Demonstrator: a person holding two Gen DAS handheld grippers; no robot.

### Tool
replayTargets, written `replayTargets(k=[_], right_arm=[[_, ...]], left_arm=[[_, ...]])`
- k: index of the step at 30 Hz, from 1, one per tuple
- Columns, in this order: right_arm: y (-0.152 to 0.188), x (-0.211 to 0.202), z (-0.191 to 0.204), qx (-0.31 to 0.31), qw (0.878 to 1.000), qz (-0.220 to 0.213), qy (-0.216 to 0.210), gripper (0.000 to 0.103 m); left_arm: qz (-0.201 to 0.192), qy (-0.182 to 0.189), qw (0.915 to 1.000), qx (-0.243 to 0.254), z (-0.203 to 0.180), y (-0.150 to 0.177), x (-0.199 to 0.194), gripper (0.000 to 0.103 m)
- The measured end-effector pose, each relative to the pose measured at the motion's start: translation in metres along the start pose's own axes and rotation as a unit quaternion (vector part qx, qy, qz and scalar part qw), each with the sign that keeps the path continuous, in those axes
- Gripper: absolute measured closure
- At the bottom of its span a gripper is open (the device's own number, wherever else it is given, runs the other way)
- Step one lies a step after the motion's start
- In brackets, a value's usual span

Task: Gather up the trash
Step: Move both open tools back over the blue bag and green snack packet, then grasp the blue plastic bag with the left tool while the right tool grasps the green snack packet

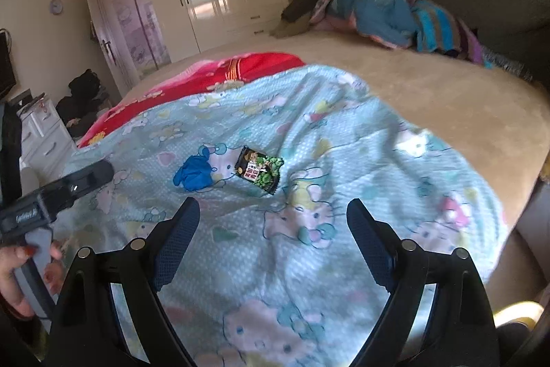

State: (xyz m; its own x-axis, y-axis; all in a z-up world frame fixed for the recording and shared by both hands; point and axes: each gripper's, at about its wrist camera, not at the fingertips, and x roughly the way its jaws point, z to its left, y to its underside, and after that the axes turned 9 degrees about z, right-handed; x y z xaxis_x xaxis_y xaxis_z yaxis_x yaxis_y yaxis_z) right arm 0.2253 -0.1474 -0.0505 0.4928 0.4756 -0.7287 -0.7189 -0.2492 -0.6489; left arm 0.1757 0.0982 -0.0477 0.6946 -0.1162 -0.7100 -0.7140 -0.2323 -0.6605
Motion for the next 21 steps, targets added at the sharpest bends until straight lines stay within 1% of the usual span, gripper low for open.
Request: replayTargets(k=[4, 6, 8, 10, 12, 16, 17, 18, 21], right_arm=[[-0.013, 0.034, -0.001, 0.008, 1.0, 0.017, -0.007, 0.018], [-0.021, 0.054, -0.003, 0.017, 0.999, 0.035, -0.017, 0.018], [-0.025, 0.068, -0.003, 0.022, 0.999, 0.044, -0.02, 0.018], [-0.03, 0.083, -0.003, 0.018, 0.998, 0.052, -0.014, 0.019], [-0.035, 0.098, -0.004, 0.017, 0.998, 0.06, -0.013, 0.023], [-0.041, 0.122, -0.009, 0.029, 0.997, 0.075, -0.008, 0.028], [-0.043, 0.127, -0.011, 0.033, 0.996, 0.08, -0.01, 0.033], [-0.044, 0.133, -0.013, 0.038, 0.996, 0.085, -0.013, 0.036], [-0.049, 0.15, -0.018, 0.05, 0.993, 0.105, -0.025, 0.038]], left_arm=[[0.017, -0.013, 0.9998, -0.005, 0.018, -0.002, 0.018, 0.011], [0.025, -0.014, 0.9995, -0.012, 0.026, -0.002, 0.027, 0.011], [0.035, -0.014, 0.9991, -0.02, 0.033, -0.002, 0.037, 0.011], [0.041, -0.011, 0.9988, -0.025, 0.037, -0.003, 0.045, 0.011], [0.048, -0.01, 0.9985, -0.027, 0.041, -0.004, 0.052, 0.011], [0.058, -0.009, 0.9979, -0.026, 0.043, -0.006, 0.065, 0.012], [0.059, -0.01, 0.9978, -0.027, 0.043, -0.007, 0.068, 0.014], [0.061, -0.009, 0.9978, -0.027, 0.043, -0.008, 0.072, 0.016], [0.068, -0.011, 0.9971, -0.032, 0.045, -0.011, 0.083, 0.02]])
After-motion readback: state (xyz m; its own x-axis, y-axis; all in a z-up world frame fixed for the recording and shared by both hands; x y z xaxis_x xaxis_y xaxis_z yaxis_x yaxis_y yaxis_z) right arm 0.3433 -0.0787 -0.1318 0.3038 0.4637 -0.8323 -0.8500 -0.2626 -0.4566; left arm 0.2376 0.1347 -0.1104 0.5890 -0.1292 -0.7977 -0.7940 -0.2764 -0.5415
